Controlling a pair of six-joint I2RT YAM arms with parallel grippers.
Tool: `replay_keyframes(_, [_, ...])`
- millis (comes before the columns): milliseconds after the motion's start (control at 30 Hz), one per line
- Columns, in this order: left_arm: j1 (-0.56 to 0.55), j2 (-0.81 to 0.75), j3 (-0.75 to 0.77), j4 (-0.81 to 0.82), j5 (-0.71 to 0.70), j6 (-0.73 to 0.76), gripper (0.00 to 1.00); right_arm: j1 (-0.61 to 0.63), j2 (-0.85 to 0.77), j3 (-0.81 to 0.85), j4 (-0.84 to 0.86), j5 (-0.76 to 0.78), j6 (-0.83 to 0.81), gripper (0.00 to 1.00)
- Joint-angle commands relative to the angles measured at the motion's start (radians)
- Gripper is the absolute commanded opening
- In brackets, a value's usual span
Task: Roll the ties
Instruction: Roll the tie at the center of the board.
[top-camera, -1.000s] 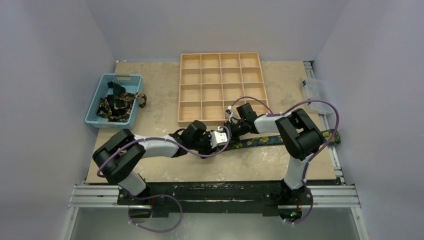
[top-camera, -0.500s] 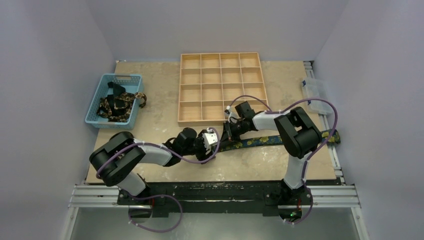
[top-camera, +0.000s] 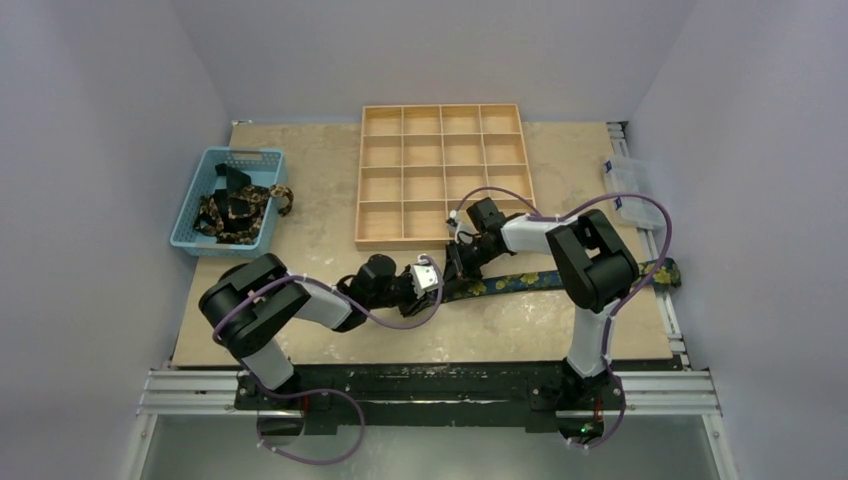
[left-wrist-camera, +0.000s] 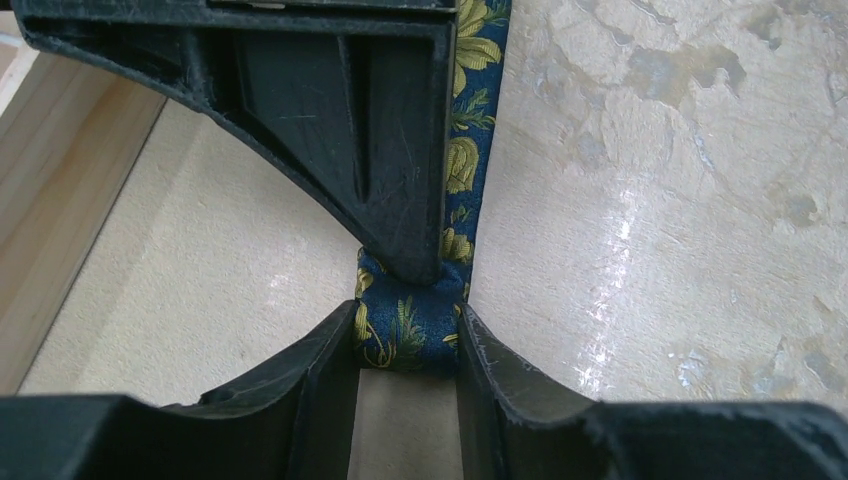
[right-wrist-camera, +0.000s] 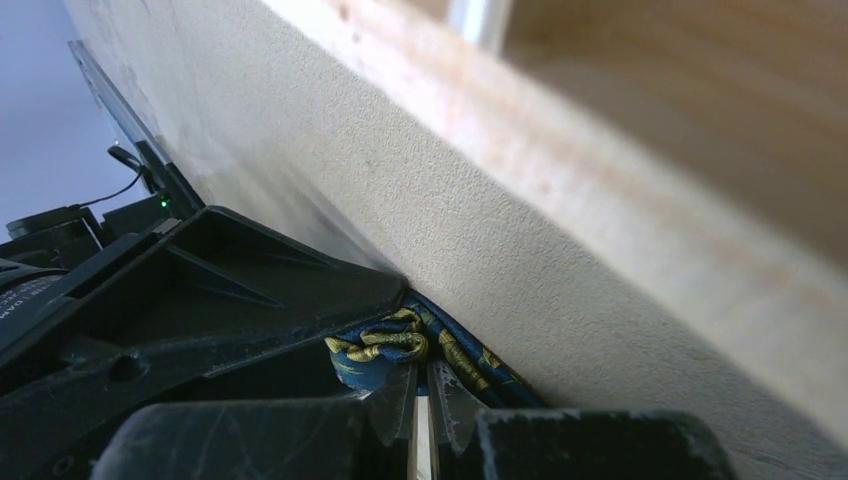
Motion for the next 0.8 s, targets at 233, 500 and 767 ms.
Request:
replay_keyframes(233, [-0.01,-0.046,0.152,-0.446,-0.063,0.169,0.2,-0.026,-0.055,-0.001,-0.134,0.174,-0.025,0.28])
replay_keyframes(500, [-0.013,-0.063,0.201,-0.557,-0.079,0.151,0.16,-0.052,-0.221,-0.094,0.018,0.003,0.137,0.34])
replay_keyframes(767, [-0.019,-0.058,0.216,-0.569,-0.067,0.133,0.18,-0.032,-0.186,-0.132,0.24,-0.088,0.251,0.36])
